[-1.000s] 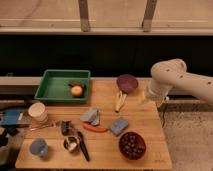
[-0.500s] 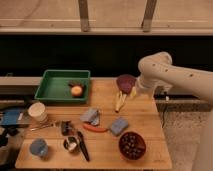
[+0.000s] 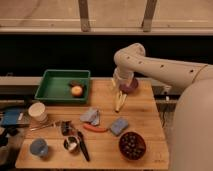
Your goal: Place eraser in paper cup
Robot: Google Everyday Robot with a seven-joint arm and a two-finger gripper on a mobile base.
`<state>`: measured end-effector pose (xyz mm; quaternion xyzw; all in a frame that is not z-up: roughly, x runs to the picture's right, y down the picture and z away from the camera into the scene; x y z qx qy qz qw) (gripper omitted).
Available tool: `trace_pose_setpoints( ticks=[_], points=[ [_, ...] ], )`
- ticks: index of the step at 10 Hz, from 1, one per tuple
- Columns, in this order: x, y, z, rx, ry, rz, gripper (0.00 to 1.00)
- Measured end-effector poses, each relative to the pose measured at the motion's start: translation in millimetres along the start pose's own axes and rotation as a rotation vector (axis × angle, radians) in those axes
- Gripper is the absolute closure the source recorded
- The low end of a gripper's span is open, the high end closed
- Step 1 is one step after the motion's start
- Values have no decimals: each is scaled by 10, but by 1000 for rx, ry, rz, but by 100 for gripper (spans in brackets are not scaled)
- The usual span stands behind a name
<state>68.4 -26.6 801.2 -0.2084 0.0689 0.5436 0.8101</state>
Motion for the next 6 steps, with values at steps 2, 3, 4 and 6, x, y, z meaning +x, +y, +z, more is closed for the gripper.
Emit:
trace_pose_setpoints(
  ticks=[2,3,4,6],
  points=[
    [-291,323,-1,-36,-61,-120,34],
    [-489,604,-10,-74,-100,-197,34],
    [-591,773,-24,-103,-120,-231,34],
    [-651,837,-32,-114,-134,-254,34]
  ],
)
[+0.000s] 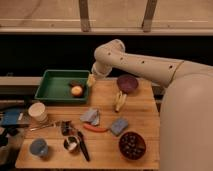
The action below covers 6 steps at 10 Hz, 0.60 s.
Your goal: Place eraser in paper cup
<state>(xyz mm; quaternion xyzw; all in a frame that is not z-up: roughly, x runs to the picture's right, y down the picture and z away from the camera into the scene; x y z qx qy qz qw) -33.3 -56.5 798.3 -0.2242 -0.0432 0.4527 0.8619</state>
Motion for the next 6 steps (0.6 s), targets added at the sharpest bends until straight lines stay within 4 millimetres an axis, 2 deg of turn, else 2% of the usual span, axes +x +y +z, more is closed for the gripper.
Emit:
trace_pose_setpoints(
  ticks=[6],
  points=[
    [9,7,31,11,-2,-13,34]
  ],
)
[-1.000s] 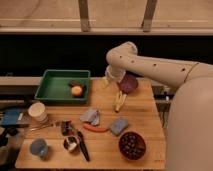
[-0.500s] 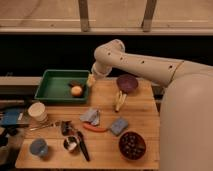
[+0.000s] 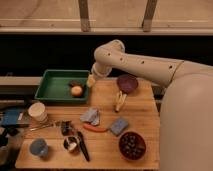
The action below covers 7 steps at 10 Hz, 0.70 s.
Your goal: Place eraser in paper cup
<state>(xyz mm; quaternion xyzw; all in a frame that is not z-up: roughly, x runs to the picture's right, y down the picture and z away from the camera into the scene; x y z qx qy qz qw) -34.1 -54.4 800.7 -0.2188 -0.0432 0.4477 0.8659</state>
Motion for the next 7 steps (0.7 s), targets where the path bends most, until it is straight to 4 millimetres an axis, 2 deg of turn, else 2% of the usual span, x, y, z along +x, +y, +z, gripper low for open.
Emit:
trace_pose_setpoints(
  ticks=[3,7],
  points=[
    [-242,139,273,-16,-5,-59,34],
    [-691,369,671,-56,1,-197,34]
  ],
)
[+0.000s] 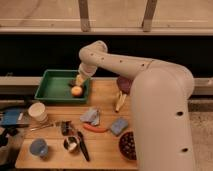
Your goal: Place eraser in paper cup
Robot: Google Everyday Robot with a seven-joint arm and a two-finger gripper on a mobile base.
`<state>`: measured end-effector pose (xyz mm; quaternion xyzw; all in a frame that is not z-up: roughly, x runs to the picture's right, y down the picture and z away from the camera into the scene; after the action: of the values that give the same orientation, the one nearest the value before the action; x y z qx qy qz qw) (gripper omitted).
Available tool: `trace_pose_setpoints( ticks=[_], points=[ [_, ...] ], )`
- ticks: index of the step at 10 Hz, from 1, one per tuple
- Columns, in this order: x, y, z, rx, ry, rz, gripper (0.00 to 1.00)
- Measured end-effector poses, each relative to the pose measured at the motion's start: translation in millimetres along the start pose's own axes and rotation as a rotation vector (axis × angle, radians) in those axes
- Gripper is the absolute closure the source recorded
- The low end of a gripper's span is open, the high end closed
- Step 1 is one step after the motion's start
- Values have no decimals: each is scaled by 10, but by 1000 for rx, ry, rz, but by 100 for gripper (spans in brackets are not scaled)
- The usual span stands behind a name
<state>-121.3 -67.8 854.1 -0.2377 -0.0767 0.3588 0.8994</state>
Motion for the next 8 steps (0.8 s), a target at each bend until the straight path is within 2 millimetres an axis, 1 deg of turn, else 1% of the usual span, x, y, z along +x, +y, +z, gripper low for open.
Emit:
trace_pose_setpoints(
  ticks=[2,4,8],
  points=[
    [-227,52,208,-30,4,-70,34],
    [-319,27,371,-49,13,-119,34],
    [-460,-11,614,-52,9,-142,34]
  ],
)
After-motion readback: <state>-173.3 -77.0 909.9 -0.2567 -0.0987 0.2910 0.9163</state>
